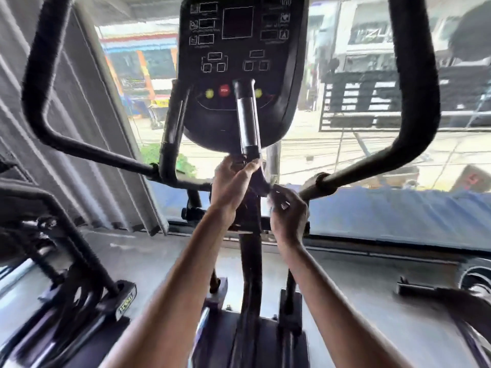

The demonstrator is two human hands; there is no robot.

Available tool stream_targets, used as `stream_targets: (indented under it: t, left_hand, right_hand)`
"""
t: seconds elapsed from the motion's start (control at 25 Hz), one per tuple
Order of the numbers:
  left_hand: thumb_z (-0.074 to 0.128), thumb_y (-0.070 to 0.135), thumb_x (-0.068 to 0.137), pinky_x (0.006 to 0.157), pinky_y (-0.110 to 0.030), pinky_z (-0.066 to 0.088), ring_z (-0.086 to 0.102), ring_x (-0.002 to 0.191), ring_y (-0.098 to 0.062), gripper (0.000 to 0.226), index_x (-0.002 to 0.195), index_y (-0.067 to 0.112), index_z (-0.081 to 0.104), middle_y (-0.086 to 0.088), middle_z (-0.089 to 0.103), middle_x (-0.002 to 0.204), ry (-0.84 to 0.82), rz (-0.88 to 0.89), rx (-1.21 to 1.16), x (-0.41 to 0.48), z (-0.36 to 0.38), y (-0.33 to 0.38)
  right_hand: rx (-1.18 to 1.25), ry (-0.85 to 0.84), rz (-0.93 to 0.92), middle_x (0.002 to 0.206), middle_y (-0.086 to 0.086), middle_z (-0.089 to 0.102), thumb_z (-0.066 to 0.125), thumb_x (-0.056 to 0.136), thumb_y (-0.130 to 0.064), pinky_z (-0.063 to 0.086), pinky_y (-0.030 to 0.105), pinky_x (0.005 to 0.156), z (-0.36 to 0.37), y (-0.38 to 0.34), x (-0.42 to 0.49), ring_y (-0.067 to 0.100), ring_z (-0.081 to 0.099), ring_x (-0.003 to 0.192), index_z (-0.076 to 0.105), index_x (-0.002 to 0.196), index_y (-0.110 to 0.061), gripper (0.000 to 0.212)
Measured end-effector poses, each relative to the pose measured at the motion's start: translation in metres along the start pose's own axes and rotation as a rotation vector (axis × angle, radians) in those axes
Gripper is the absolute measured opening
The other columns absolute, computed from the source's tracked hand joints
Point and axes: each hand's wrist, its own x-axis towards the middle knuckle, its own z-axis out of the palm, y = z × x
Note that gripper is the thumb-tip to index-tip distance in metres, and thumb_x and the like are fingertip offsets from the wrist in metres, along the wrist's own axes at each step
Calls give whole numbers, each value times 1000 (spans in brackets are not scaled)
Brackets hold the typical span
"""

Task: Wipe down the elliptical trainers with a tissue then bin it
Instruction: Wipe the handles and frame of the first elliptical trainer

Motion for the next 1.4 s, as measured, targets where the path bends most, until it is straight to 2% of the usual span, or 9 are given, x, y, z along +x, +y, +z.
stream_targets:
  t: [0.08,0.16,0.28,0.64,0.72,0.8,0.96,1.16,1.4]
  left_hand:
    - [83,35,84,94,-51,59,76,91,-14,27,105,23,71,7,79,88,41,35,35,-1,5,-2]
    - [84,46,75,91,-52,61,76,90,-17,40,105,23,71,4,78,90,67,50,34,-3,8,-3]
    - [75,64,66,88,-52,61,76,85,-15,51,99,25,71,4,78,86,107,47,80,-4,14,-8]
    - [75,57,74,87,-48,60,75,83,-12,36,92,26,72,10,78,85,157,113,257,-10,24,-29]
    - [72,60,73,85,-47,61,75,82,-12,37,89,26,73,11,78,82,172,115,289,-12,28,-34]
    - [72,58,72,86,-45,61,76,81,-12,37,89,25,74,11,78,82,170,96,301,-12,32,-37]
    - [70,46,71,88,-39,58,69,74,1,25,87,26,71,16,76,79,205,97,328,-16,38,-42]
    - [77,32,85,88,-35,57,67,71,11,10,84,28,68,20,74,77,242,146,357,-18,38,-50]
    - [73,45,75,94,-43,57,75,89,-11,23,92,30,71,9,79,91,226,170,291,-12,37,-60]
  right_hand:
    - [103,24,190,95,-4,78,76,85,-9,58,22,77,5,6,0,6,72,83,80,98,-19,17]
    - [169,38,138,95,-9,76,75,88,-8,56,15,73,9,7,-3,4,71,85,80,97,-17,14]
    - [122,43,29,91,-23,66,74,91,-13,61,34,75,10,13,0,6,71,85,80,95,-16,8]
    - [-124,-120,-165,107,-1,77,66,91,-5,56,36,89,3,33,34,18,72,96,79,108,-16,24]
    - [-131,-194,-268,111,-4,76,64,93,-5,51,25,95,-1,34,38,14,69,101,78,112,-19,28]
    - [-149,-238,-312,111,-5,76,62,95,-7,48,20,93,-4,39,43,13,68,102,78,114,-22,29]
    - [-237,-340,-201,102,-6,77,59,92,-15,55,34,83,-1,39,63,19,71,94,79,108,-29,28]
    - [-165,-470,-345,90,-2,78,53,88,-24,51,31,79,-5,25,75,20,70,89,80,92,-21,27]
    - [12,-234,-331,113,-9,75,59,93,-10,49,28,94,0,36,35,13,67,106,78,111,-23,30]
